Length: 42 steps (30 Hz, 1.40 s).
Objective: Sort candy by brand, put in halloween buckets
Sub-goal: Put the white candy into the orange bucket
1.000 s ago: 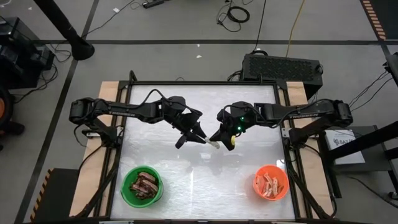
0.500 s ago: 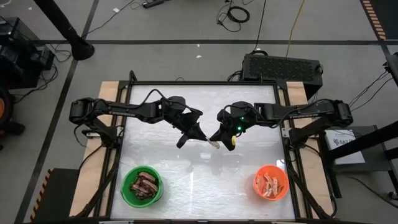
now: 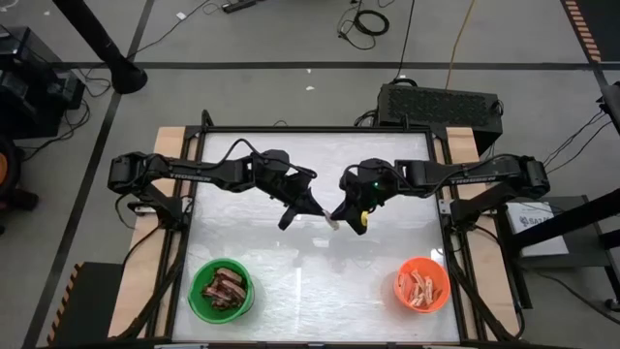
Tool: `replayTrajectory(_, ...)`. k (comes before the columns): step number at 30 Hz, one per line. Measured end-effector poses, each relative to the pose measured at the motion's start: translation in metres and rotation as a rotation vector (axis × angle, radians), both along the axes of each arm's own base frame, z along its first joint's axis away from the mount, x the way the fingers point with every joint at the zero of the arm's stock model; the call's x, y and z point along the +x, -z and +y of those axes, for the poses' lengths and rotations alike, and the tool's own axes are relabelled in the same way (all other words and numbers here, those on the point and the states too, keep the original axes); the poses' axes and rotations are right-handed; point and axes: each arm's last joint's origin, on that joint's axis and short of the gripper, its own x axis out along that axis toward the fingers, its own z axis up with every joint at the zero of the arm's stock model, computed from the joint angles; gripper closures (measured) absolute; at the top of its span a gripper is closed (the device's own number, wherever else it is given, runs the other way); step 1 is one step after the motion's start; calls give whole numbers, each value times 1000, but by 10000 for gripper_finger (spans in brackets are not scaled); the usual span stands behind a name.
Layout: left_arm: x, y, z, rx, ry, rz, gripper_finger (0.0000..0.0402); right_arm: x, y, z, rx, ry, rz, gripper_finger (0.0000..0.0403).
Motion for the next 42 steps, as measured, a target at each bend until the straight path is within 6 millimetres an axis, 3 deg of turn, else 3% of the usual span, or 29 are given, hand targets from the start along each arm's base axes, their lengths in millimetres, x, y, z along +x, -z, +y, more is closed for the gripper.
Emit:
replayTrajectory(8,5,1,0,9,-81,-14,400,-24,3,1,-15,-39,169,293)
replayTrajectory(12,17,9,-8,-106,-97,-12,400,-49,-6,8,-30,-44,231,268)
replayTrajectory(16,36,27,-28,-260,-111,-3,400,-75,-21,21,-89,-51,212,261)
replayTrajectory(23,89,43,-87,-351,-178,-73,400,-129,-45,42,-133,-62,145,268)
replayTrajectory(28,143,29,-121,-374,-175,-186,400,-160,-54,54,-136,-41,106,268)
replayTrajectory(31,174,24,-132,-378,-164,-197,400,-171,-57,61,-142,-39,82,268)
replayTrajectory(35,205,33,-141,-363,-102,-96,400,-178,-58,71,-139,-51,66,268)
replayTrajectory(42,225,49,-151,-373,-59,23,400,-182,-55,87,-168,-48,54,268)
